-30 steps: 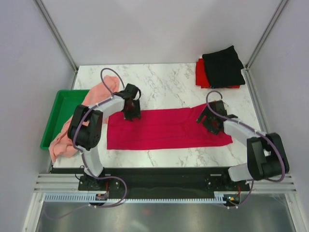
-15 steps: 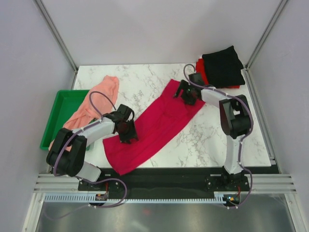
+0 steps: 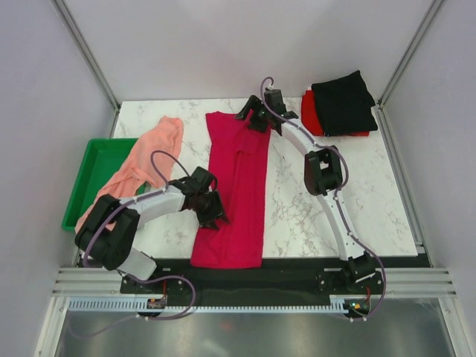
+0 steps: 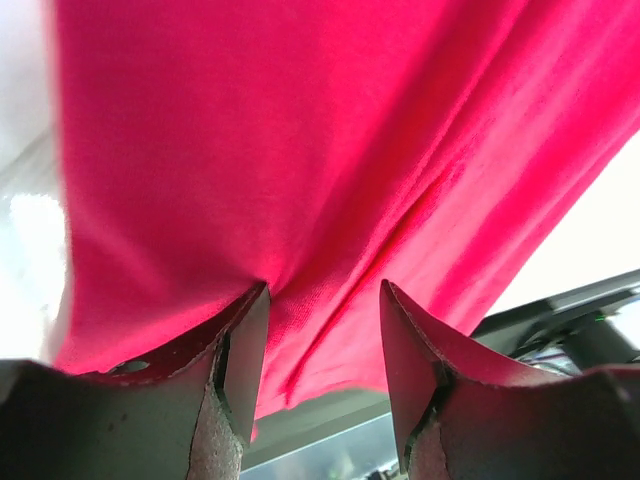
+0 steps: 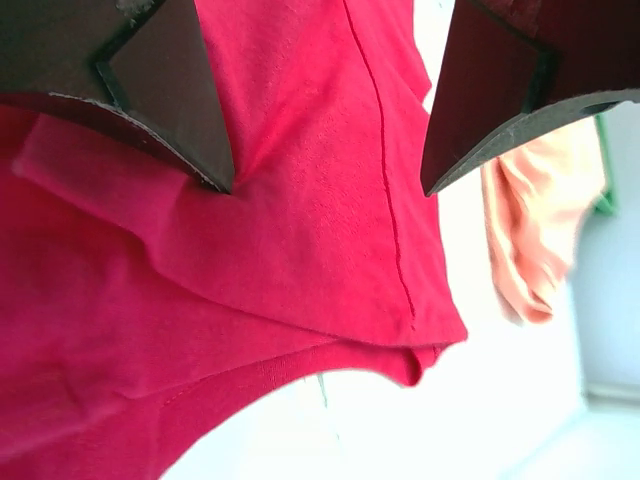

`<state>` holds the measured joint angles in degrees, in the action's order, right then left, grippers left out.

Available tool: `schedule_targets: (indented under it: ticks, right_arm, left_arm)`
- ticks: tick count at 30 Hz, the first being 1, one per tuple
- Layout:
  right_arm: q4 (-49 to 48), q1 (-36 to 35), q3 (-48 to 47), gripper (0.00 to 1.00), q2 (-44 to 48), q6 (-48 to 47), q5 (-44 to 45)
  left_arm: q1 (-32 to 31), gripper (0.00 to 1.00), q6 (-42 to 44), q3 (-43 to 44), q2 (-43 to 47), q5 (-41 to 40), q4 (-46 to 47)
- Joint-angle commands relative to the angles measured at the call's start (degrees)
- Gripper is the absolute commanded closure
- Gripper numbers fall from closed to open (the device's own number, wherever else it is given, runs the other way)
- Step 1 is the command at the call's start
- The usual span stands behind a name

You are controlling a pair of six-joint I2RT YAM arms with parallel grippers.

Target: Fold and stack the t-shirts

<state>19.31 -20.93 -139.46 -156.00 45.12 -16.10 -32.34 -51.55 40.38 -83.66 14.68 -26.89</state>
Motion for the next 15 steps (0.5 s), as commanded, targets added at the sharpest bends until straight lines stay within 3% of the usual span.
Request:
schedule_targets:
  ticks: [1, 4, 9, 15]
  right_arm:
    - [-2.4, 3.0, -3.0, 0.16, -10.5, 3.6, 3.9]
    - [-10.9, 4.1, -2.7, 0.17, -12.2, 6.0, 5.4]
    - [-16.8, 5.0, -2.4, 0.16, -12.3, 6.5, 8.5]
    - [-22.5, 5.8, -0.6, 0.15, -7.4, 5.2, -0.1]
  left_arm:
    - [-0.6, 0.44, -2.0, 6.5, -7.4, 3.7, 3.5]
    - [-0.6, 0.44, 0.2, 13.0, -13.2, 4.6, 3.3]
    - [-0.6, 0.44, 2.3, 20.5, -19.3, 3.4, 2.7]
    - [-1.6, 0.46, 2.9, 24.8, -16.7, 3.1, 1.3]
